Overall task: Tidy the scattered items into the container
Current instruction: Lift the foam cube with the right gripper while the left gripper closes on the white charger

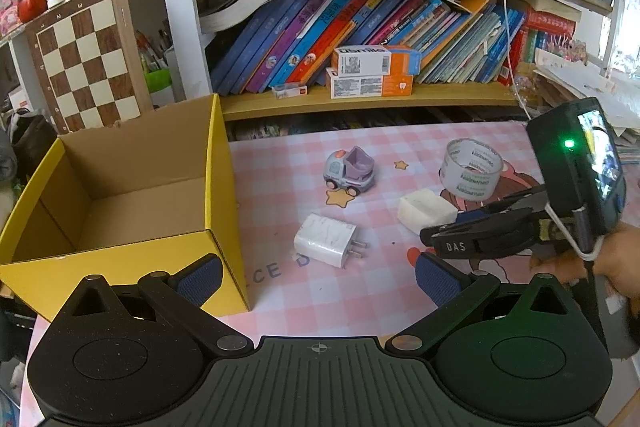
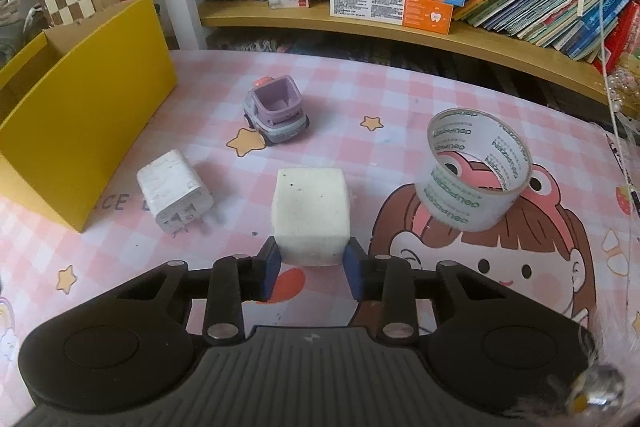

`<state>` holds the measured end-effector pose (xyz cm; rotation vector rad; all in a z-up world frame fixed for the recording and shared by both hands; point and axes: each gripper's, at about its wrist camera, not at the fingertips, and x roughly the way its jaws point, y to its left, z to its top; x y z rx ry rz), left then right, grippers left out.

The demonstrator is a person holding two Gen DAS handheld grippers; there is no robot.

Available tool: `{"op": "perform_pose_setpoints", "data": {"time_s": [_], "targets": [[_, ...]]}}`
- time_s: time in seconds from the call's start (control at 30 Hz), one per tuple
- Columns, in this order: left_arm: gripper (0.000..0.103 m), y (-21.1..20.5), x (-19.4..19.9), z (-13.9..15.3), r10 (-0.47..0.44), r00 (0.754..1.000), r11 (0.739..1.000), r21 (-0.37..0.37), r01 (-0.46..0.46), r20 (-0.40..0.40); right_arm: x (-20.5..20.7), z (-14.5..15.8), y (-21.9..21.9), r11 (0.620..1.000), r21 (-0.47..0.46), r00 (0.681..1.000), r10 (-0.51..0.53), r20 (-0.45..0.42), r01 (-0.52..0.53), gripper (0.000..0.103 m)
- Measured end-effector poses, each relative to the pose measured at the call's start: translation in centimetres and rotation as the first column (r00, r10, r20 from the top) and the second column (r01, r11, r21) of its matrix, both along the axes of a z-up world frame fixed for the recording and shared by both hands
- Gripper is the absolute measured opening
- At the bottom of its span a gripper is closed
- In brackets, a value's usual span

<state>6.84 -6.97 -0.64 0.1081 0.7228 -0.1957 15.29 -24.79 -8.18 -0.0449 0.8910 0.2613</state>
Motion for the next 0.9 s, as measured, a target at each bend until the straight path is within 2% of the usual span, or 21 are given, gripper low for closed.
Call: {"op": "perform_pose_setpoints", "data": {"time_s": [0.5,0.9], "targets": [[0.102,-1.0,-0.2,-0.2,-0.044,0.999,0.999,-0.018,0.045,0.024,-4.9,1.5,-0.9,0.999,0.022,0.999,-0.038,-0.012,0.039,0.032],[0.099,-2.4,0.6,-1.5,-0.068,0.997,0.998,0.008,0.068,0.024,-7.0,1.7,-2.2,0.996,0.036,0.996,-0.086,-0.024,0.087,0.032]]}}
